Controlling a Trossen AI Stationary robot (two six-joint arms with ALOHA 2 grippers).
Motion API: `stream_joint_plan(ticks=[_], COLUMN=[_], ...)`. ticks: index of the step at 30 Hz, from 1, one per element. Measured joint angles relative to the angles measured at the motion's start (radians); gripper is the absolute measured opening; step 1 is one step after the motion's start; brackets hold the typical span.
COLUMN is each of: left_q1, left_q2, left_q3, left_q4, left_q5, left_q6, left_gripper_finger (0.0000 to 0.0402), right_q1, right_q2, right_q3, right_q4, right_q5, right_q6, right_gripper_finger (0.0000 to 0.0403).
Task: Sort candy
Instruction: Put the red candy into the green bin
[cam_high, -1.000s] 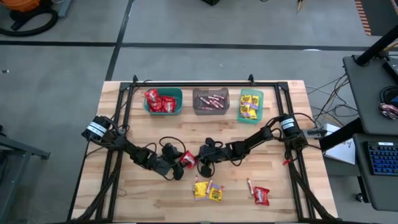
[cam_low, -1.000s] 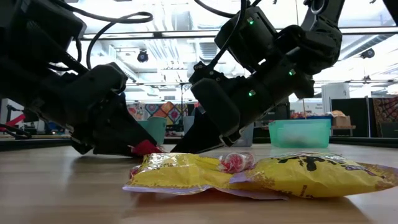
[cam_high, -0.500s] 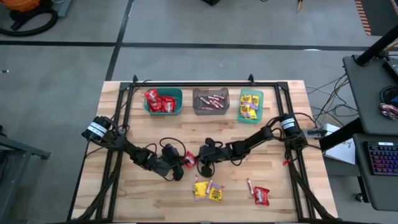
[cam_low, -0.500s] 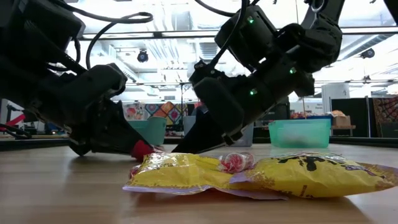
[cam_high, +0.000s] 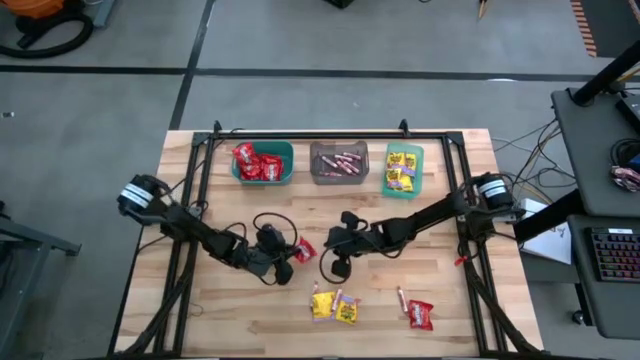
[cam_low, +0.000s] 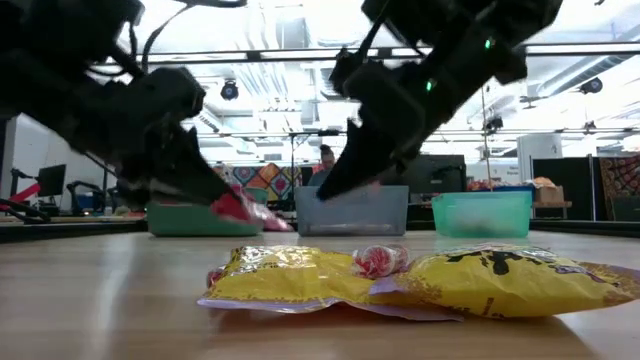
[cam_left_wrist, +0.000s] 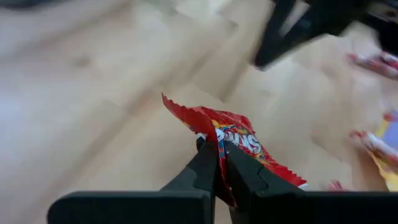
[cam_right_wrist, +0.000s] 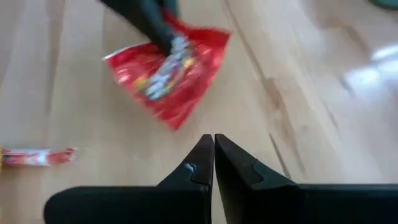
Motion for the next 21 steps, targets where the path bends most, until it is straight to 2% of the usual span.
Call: stream_joint_plan(ticks=[8, 14, 17, 21], left_q1=[0.149, 0.349, 0.450, 0.585], left_q2=[-0.320, -0.572, -0.655, -0.704], left_q3=[-0.001, 0.001, 0.001, 0.001], left_q4=[-0.320, -0.622, -0.711, -0.768], left_q5=[-0.032, -0.037, -0.037, -0.032], left_q6=[0.083, 0.148, 0.185, 0.240], left_gripper_finger=[0.0000, 0.0000, 0.0000, 0.0000], right_q1=[0.000, 0.000, 0.000, 0.000], right_q2=[-0.073, -0.075, -0.071, -0.069], right_q3=[0.001, 0.002, 0.002, 0.002], right_q4=[-0.012, -0.003, 0.000, 0.003], right_q5=[0.003, 0.006, 0.006, 0.007], right_q6=[0.000, 0.000, 0.000, 0.000], right_gripper_finger=[0.0009, 0.0009, 0.0009, 0.0009])
